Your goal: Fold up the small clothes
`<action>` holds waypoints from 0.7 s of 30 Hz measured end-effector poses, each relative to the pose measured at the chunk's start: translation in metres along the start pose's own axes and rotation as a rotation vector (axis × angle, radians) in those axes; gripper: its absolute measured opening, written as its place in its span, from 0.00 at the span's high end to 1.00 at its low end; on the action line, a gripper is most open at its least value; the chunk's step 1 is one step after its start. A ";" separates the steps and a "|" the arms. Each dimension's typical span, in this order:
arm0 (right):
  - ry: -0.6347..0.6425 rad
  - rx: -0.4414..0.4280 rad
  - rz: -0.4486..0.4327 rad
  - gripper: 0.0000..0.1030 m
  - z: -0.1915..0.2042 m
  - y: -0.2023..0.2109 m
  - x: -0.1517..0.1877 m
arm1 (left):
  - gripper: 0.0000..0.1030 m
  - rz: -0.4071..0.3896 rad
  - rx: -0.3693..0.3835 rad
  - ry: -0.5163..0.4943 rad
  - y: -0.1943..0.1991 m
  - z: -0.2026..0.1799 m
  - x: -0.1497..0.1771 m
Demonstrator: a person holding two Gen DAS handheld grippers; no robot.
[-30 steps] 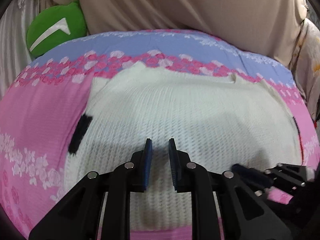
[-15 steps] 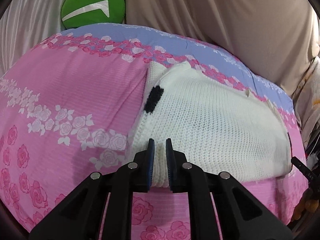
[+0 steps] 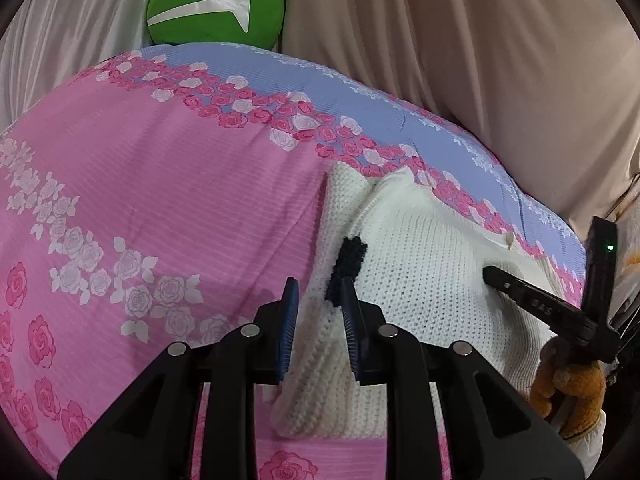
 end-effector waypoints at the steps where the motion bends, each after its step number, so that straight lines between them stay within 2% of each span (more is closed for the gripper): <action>1: 0.002 -0.002 -0.027 0.99 -0.001 -0.003 -0.004 | 0.80 0.006 0.001 0.001 -0.004 0.001 0.000; 6: -0.028 -0.026 -0.025 0.99 0.000 0.003 -0.009 | 0.76 0.038 0.057 0.035 -0.017 0.001 0.001; 7: -0.037 -0.038 -0.037 0.98 0.000 0.012 -0.007 | 0.73 0.043 0.072 0.041 -0.018 0.000 0.001; 9: -0.045 -0.051 -0.067 0.97 0.000 0.032 -0.001 | 0.57 0.054 0.096 0.060 -0.018 0.000 0.004; 11: -0.057 -0.071 -0.068 0.97 -0.001 0.043 0.009 | 0.54 0.074 0.134 0.094 -0.018 0.001 0.010; 14: -0.055 -0.058 -0.019 0.97 -0.007 0.032 0.028 | 0.42 0.098 0.156 0.140 -0.029 0.002 0.016; 19: -0.086 -0.102 -0.031 0.97 -0.010 0.024 0.031 | 0.42 0.097 0.136 0.115 -0.049 -0.013 0.009; 20: -0.089 -0.107 -0.033 0.97 -0.009 0.025 0.032 | 0.51 0.103 0.138 0.114 -0.052 -0.019 0.008; 21: -0.090 -0.110 -0.035 0.97 -0.009 0.026 0.033 | 0.72 0.107 0.147 0.107 -0.052 -0.023 0.007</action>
Point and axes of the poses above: each gripper's, at about its wrist camera, not at the fingertips, and y roughly against the way its jaws point, z to its left, x to its underside, the point moved 10 cm from there along -y, roughly the way its jaws point, and after that the axes turned 1 degree about y, right-handed, at the moved point
